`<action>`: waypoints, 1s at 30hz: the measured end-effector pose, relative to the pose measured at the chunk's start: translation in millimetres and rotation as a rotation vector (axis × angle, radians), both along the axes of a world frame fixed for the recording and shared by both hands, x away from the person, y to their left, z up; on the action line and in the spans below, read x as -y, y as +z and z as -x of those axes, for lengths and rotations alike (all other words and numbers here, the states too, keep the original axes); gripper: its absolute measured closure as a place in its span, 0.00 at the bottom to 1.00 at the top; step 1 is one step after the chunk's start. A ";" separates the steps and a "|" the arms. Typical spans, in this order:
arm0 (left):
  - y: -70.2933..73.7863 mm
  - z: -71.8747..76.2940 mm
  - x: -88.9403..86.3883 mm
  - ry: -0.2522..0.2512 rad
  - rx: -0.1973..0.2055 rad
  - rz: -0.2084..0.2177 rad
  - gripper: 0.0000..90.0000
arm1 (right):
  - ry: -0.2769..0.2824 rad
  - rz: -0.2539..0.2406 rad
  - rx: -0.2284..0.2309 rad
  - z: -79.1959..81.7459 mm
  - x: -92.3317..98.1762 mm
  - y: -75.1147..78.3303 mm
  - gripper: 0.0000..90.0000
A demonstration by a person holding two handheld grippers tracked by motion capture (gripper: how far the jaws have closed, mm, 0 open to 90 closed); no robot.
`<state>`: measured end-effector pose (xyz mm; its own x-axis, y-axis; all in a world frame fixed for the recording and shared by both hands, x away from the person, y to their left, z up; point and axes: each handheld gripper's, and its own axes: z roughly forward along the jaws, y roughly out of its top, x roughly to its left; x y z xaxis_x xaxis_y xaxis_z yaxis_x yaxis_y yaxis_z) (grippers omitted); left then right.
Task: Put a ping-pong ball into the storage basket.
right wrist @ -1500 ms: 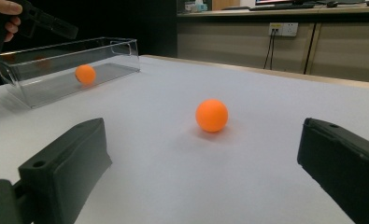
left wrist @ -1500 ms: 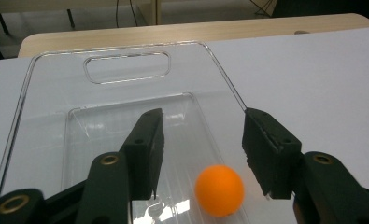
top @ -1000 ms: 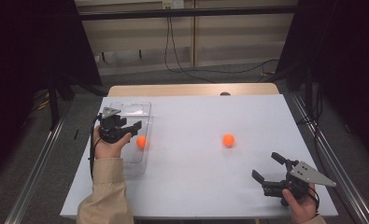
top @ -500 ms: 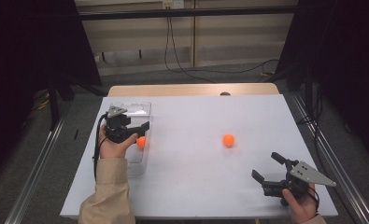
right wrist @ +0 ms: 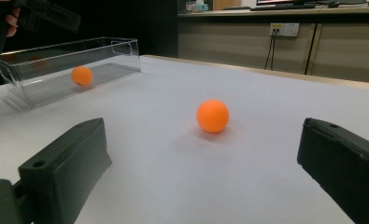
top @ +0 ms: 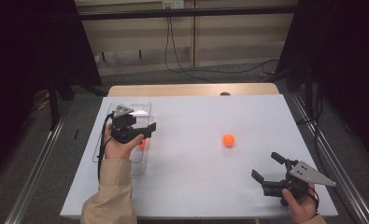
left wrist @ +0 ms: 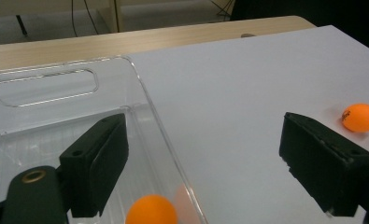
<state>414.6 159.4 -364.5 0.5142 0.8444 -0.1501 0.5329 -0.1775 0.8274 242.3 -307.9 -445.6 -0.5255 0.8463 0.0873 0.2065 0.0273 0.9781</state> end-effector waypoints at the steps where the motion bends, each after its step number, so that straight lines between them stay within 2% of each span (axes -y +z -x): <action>1: 0.5 0.4 0.9 -0.004 0.001 -0.003 0.17 | 0.001 0.000 0.000 -0.1 -0.1 0.0 0.01; 14: 0.6 1.5 10.1 -0.032 -0.004 0.007 0.14 | 0.000 -0.004 -0.001 -0.3 -0.7 -0.1 0.01; 30: -3.8 3.1 29.3 -0.094 -0.011 -0.016 0.13 | 0.004 0.001 0.000 -0.4 -0.6 -0.1 0.01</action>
